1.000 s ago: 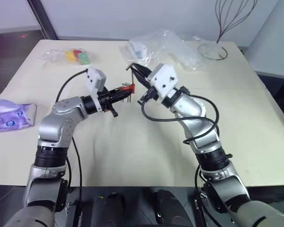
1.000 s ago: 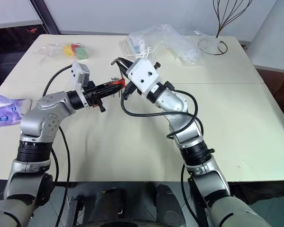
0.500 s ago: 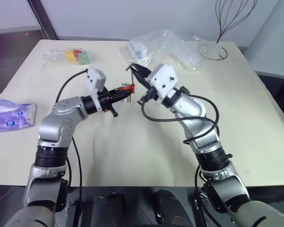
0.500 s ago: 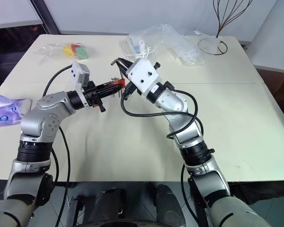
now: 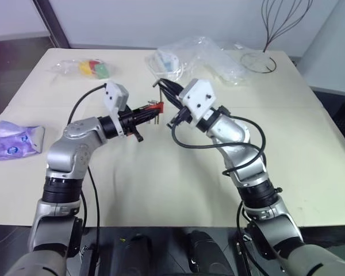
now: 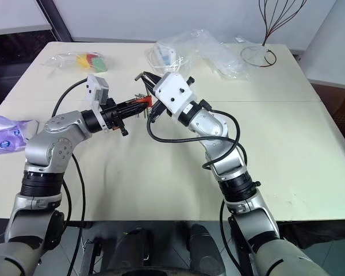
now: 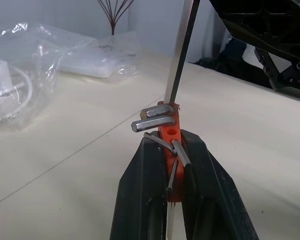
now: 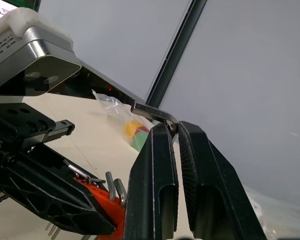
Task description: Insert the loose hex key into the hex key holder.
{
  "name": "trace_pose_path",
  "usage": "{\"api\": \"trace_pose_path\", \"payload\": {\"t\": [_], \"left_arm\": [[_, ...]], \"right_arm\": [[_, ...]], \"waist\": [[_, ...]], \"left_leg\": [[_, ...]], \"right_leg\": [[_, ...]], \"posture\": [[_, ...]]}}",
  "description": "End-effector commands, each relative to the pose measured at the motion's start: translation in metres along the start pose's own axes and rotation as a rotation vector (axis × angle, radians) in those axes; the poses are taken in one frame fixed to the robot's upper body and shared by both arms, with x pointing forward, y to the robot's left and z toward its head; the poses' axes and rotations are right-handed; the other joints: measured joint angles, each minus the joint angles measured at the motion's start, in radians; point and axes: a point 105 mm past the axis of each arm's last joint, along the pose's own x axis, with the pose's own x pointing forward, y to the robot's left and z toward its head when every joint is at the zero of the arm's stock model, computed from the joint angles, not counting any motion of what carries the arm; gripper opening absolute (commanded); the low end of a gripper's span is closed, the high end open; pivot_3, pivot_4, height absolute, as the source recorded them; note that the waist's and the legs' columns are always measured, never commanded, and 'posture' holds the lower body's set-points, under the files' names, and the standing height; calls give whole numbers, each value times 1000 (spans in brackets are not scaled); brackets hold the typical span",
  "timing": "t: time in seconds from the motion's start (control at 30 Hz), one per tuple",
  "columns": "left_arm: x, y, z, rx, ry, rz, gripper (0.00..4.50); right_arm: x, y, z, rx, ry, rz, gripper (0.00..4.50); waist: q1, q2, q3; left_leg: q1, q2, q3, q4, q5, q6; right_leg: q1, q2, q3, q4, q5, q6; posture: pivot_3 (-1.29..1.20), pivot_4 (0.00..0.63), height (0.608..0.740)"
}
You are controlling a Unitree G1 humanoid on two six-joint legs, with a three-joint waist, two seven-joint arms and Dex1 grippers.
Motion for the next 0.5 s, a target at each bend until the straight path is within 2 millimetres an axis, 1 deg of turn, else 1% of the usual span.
{"api": "trace_pose_path", "payload": {"t": [0.03,0.1,0.23,0.5], "left_arm": [[-1,-2,22,61,-71,-12,0],[0,-3,23,62,-75,-19,0],[-1,-7,23,71,-76,-33,0],[-1,-8,23,76,-79,-30,0]], "right_arm": [[-1,-3,2,1,-2,-11,41],[-1,-3,-1,21,18,-7,41],[0,-7,-9,123,72,-14,41],[2,-11,-13,166,137,8,41]], "waist": [[0,0,0],[0,0,0],[0,0,0],[0,0,0]], "left_leg": [[0,0,0,0,0,0],[0,0,0,0,0,0],[0,0,0,0,0,0],[0,0,0,0,0,0]], "right_leg": [[0,0,0,0,0,0],[0,0,0,0,0,0],[0,0,0,0,0,0],[0,0,0,0,0,0]], "posture": [[0,150,740],[0,150,740],[0,150,740],[0,150,740]]}}
